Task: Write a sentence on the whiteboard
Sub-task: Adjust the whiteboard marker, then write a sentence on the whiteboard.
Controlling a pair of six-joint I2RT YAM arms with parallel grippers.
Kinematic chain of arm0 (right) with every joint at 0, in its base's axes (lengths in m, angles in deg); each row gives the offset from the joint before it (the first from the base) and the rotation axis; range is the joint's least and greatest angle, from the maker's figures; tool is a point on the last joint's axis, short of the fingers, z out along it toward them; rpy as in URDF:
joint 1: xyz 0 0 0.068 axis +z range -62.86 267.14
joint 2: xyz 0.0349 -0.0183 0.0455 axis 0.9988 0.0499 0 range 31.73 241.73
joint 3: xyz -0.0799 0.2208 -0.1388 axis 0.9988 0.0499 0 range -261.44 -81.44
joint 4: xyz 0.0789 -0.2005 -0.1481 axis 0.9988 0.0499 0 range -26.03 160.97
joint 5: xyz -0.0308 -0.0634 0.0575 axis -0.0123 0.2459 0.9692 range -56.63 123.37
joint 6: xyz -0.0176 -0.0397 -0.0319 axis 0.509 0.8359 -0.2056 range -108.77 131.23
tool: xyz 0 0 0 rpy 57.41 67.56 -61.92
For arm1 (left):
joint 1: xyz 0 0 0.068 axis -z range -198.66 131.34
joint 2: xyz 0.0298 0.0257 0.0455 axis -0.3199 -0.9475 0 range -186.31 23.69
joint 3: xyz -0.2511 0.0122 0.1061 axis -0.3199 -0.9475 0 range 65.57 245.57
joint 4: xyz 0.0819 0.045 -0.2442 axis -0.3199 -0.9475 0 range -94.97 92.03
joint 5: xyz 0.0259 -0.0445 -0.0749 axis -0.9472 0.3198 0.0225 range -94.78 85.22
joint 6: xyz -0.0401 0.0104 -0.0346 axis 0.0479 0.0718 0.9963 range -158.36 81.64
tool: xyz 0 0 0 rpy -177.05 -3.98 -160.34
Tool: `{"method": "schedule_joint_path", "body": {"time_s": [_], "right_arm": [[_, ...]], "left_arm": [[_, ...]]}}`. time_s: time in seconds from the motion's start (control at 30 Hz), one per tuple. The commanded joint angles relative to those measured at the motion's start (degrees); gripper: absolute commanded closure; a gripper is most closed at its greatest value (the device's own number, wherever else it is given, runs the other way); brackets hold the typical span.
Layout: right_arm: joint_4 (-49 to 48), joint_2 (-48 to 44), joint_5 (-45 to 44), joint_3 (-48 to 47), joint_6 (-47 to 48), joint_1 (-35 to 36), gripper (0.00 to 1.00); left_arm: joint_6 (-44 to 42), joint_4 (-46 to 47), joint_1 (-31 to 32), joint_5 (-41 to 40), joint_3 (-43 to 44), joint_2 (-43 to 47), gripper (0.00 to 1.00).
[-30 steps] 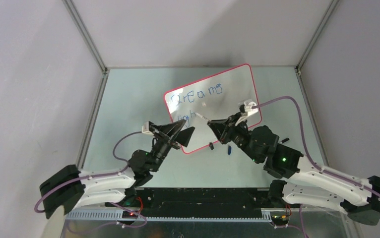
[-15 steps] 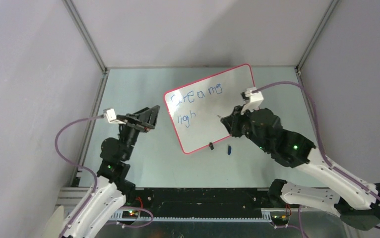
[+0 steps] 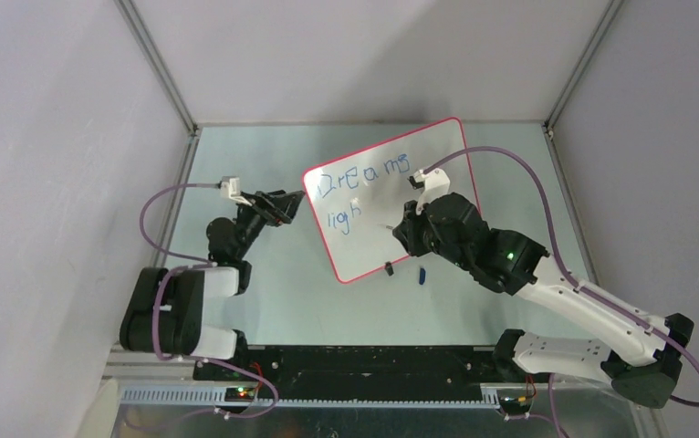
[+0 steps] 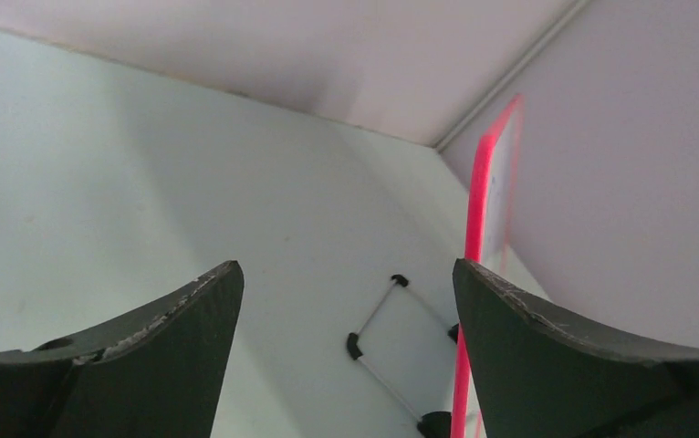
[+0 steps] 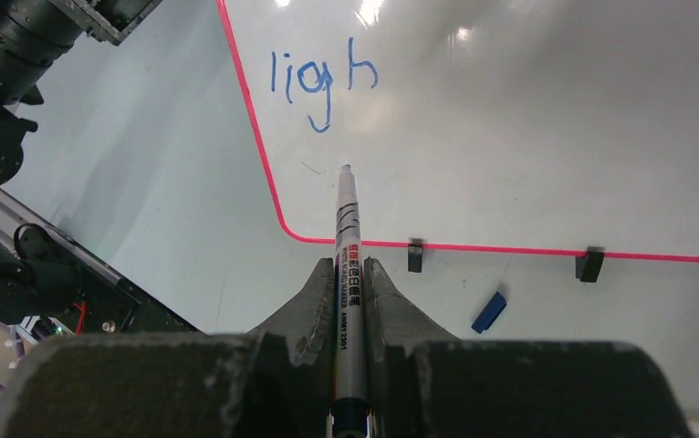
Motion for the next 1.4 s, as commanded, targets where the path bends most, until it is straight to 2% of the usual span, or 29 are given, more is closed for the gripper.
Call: {"method": "schedule_joint_path", "body": {"time_s": [0.0, 0.1, 0.23, 0.33, 0.47, 0.57, 0.73, 0.9, 1.17, 1.27, 1.37], "right_arm": [[-1.3, 0.06, 0.48, -2.21, 1.8, 0.18, 1.0], [-1.92, 0.9, 1.16, -2.14, 2.04, 0.28, 1.0], [-2.15, 1.58, 1.14, -2.14, 2.35, 0.32, 1.0], [-2.03, 1.58, 0.85, -2.09, 2.61, 0.3, 1.0], [-2.75, 1.08, 0.69, -1.4, 2.94, 0.26, 1.0], [-3.4, 0.6, 0.83, -0.96, 3.07, 0.28, 1.0], [-3.81, 0.67, 1.13, -0.55, 3.16, 0.14, 1.0], [-4.44, 1.37, 1.02, -0.27, 3.27, 0.16, 1.0], [-5.99, 4.19, -2.33, -0.34, 3.55, 0.07, 1.0], [-7.42, 6.13, -2.53, -0.31, 3.73, 0.09, 1.0], [-8.86, 7.7, -2.72, -0.31, 4.65, 0.16, 1.0]], "left_arm": [[6.68, 20.29, -2.59, 15.02, 2.08, -6.09, 0.13], [8.01, 20.38, -3.37, 11.36, 0.71, -6.23, 0.17], [6.65, 20.24, -3.67, 6.66, -2.6, -3.39, 0.16], [6.79, 20.31, -3.76, 7.09, -2.81, -3.04, 0.15], [8.49, 20.41, -3.61, 12.92, 1.18, -5.74, 0.19], [9.38, 20.43, -2.79, 16.52, 3.96, -7.99, 0.31], [8.08, 20.4, -1.12, 17.71, 4.64, -8.66, 0.36], [10.51, 20.43, -0.78, 19.75, 8.12, -12.96, 0.52], [10.01, 20.43, 0.93, 20.85, 9.76, -14.27, 0.64], [10.46, 20.43, 1.03, 20.85, 10.23, -15.0, 0.8], [10.72, 20.44, 1.04, 20.84, 10.36, -15.26, 0.88]]}}
